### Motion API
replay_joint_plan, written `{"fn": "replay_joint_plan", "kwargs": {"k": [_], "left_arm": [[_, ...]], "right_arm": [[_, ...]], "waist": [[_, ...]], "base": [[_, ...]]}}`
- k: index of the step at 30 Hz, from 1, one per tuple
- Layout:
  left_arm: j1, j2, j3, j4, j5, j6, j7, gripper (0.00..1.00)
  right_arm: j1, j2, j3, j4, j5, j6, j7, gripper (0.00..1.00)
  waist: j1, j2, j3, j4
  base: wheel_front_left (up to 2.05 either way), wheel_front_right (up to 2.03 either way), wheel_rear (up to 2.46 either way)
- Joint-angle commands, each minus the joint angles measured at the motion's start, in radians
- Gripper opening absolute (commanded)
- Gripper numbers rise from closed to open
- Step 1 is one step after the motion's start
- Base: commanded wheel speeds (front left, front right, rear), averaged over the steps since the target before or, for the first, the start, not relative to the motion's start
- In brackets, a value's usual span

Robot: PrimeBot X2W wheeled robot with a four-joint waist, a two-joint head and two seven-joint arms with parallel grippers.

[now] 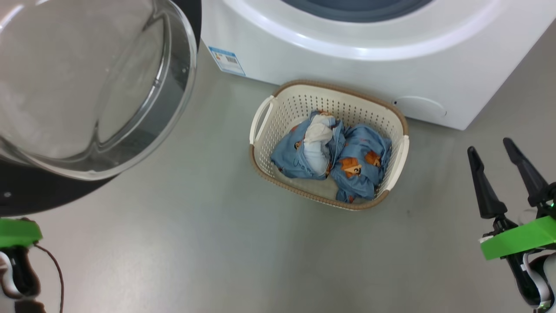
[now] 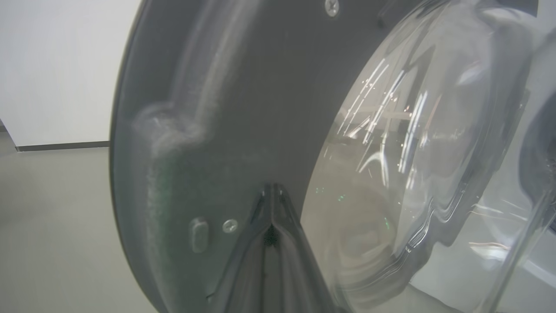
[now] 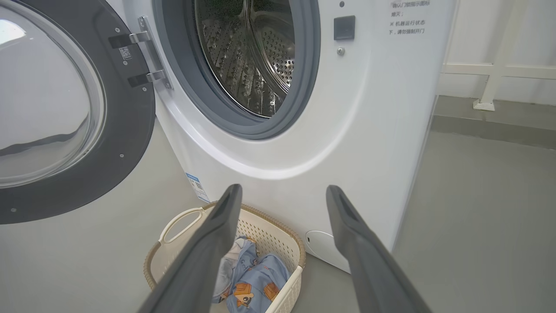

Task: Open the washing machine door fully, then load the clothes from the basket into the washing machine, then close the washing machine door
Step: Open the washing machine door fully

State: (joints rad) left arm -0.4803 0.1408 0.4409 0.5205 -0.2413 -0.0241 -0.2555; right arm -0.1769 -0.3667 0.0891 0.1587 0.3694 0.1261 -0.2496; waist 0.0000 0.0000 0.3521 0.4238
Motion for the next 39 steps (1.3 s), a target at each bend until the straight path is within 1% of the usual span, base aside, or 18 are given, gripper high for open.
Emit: {"fn": "replay_joint_plan", "kwargs": {"k": [1,6,12,23,27,32,36,39], "left_arm": [[-0.03,0.059,0.04,-0.01,0.017,-0.003,-0.006,0.0],[-0.086,0.058,0.092,0.037,0.04,-0.001,-0.006,0.0],[-0.139,0.07,0.145,0.072,0.067,0.001,-0.006,0.0],[-0.218,0.115,0.229,0.143,0.115,0.009,-0.006,0.0],[-0.232,0.127,0.237,0.159,0.134,0.008,-0.006,0.0],[-0.241,0.125,0.241,0.162,0.151,0.005,-0.006,0.0],[-0.231,0.116,0.237,0.159,0.16,-0.007,-0.006,0.0],[-0.208,0.104,0.236,0.145,0.162,-0.028,-0.006,0.0]], "right_arm": [[-0.016,-0.021,0.014,-0.028,-0.001,0.005,-0.012,1.0],[-0.038,-0.038,0.013,-0.036,-0.001,0.005,-0.012,1.0],[-0.059,-0.053,0.009,-0.042,-0.002,0.005,-0.012,1.0],[-0.08,-0.07,0.002,-0.049,0.0,0.005,-0.012,1.0],[-0.083,-0.072,0.001,-0.05,0.0,0.005,-0.012,1.0],[-0.08,-0.072,0.004,-0.046,0.0,0.005,-0.012,1.0],[-0.075,-0.064,0.008,-0.041,0.0,0.005,-0.012,1.0],[-0.069,-0.054,0.011,-0.036,0.001,0.005,-0.012,1.0]], "waist": [[0.0,0.0,0.023,0.002],[0.0,0.0,0.074,-0.001],[0.0,0.0,0.121,-0.008],[0.0,0.0,0.165,-0.018],[0.0,0.0,0.171,-0.019],[0.0,0.0,0.162,-0.019],[0.0,0.0,0.139,-0.02],[0.0,0.0,0.108,-0.023]], "base": [[0.0,0.0,0.0],[0.0,0.0,0.0],[0.0,0.0,0.0],[0.0,0.0,0.0],[0.0,0.0,0.0],[0.0,0.0,0.0],[0.0,0.0,0.0],[0.0,0.0,0.0]]}}
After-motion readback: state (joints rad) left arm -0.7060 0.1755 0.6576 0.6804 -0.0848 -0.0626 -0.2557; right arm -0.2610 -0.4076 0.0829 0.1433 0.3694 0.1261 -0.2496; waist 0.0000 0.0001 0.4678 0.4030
